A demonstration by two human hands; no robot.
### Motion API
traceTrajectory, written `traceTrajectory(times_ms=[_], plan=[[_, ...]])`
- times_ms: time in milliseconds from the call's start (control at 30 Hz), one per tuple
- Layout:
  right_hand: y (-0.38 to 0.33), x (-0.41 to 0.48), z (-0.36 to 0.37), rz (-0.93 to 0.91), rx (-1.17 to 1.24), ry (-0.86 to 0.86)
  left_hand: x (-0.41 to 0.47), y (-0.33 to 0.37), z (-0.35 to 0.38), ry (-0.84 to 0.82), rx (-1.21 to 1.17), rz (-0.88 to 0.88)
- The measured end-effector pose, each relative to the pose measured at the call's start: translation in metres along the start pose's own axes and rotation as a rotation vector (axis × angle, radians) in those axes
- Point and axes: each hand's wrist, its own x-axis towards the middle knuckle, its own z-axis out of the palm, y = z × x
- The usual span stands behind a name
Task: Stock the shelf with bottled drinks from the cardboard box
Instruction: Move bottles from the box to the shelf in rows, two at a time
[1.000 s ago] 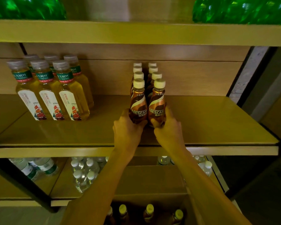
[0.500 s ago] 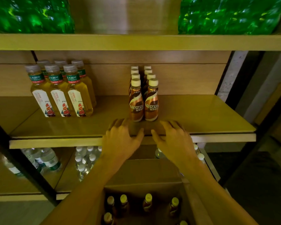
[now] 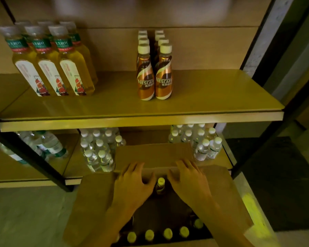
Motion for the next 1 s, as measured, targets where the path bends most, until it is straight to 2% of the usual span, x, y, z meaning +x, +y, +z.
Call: traceTrajectory(times_ms=[133, 233, 433, 600, 800, 1000], plan=[[0.017, -0.012, 0.044, 0.188, 0.112, -0.259, -0.021, -0.027, 0.055, -0.196, 0.009, -0.156], [0.024, -0.012, 0.077, 0.304, 0.213, -0.381, -0.024, -0.036, 0.084, -0.272, -0.023, -0.262], [0.033, 0.003, 0.140, 0.517, 0.412, -0.510, -0.017, -0.049, 0.123, -0.325, -0.321, -0.625], [0.037, 0.027, 0.178, 0.685, 0.617, -0.527, -0.001, -0.066, 0.145, -0.337, -0.460, -0.874], [0.047, 0.038, 0.228, 0.804, 0.744, -0.499, 0.010, -0.088, 0.176, -0.297, -0.596, -0.949], [0.052, 0.041, 0.264, 0.774, 0.732, -0.463, 0.017, -0.089, 0.208, -0.220, -0.560, -0.912]])
